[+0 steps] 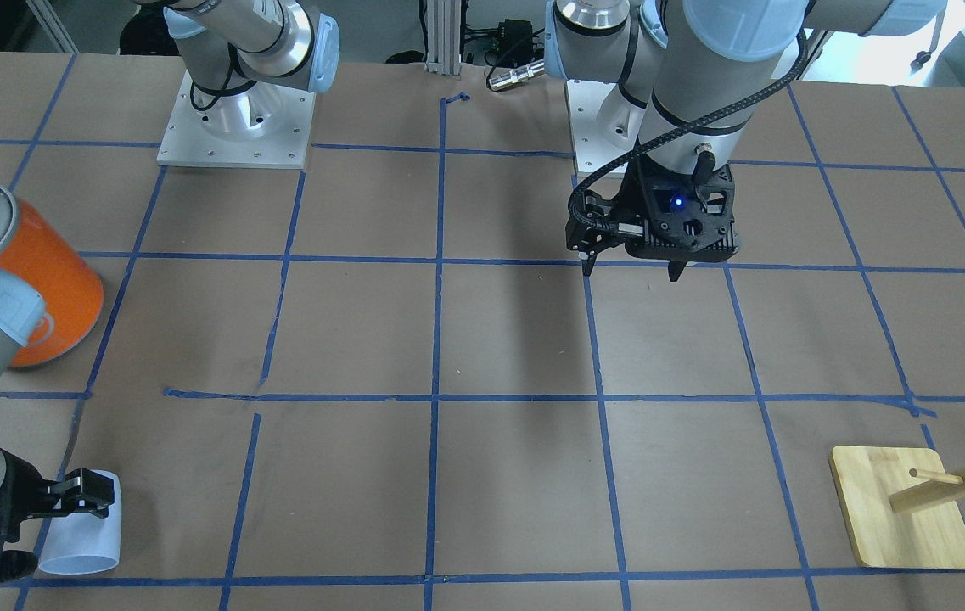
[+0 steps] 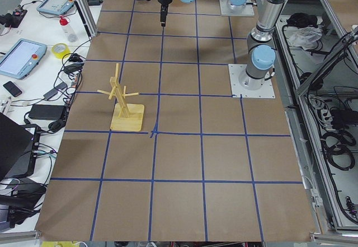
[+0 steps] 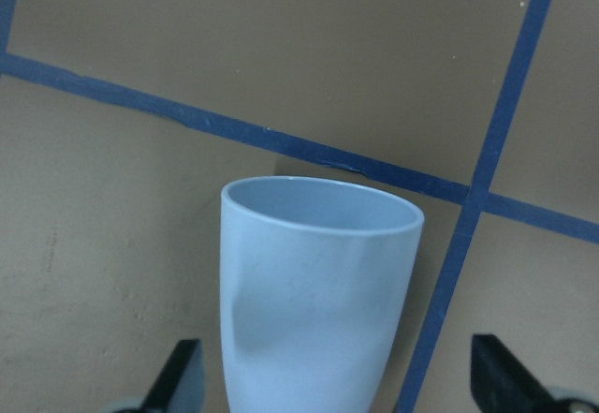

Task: Flip cup
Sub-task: 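Lower the right gripper and close it around the light-blue cup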

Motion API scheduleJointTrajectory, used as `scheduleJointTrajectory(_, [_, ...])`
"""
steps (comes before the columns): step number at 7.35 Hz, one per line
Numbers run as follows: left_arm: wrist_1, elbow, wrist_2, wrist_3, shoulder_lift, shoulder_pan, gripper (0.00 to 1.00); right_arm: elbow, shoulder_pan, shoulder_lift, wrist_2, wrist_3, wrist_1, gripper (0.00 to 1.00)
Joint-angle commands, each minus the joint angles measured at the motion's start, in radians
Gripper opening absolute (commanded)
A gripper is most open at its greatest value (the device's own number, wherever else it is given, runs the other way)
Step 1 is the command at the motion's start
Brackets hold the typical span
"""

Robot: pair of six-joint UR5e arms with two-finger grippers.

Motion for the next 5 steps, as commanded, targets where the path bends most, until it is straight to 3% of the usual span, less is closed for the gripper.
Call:
scheduleJointTrajectory(1, [0.000, -0.001, 0.000, 0.000, -0.002, 0.000, 1.00, 0.000, 0.001, 0.018, 0.006, 0.004, -0.018, 0.99])
scheduleJointTrajectory(5, [0.022, -0.024, 0.000, 0.000, -0.002, 0.000, 1.00, -0.001, 0.002, 0.064, 0.007, 0.010, -0.081, 1.00])
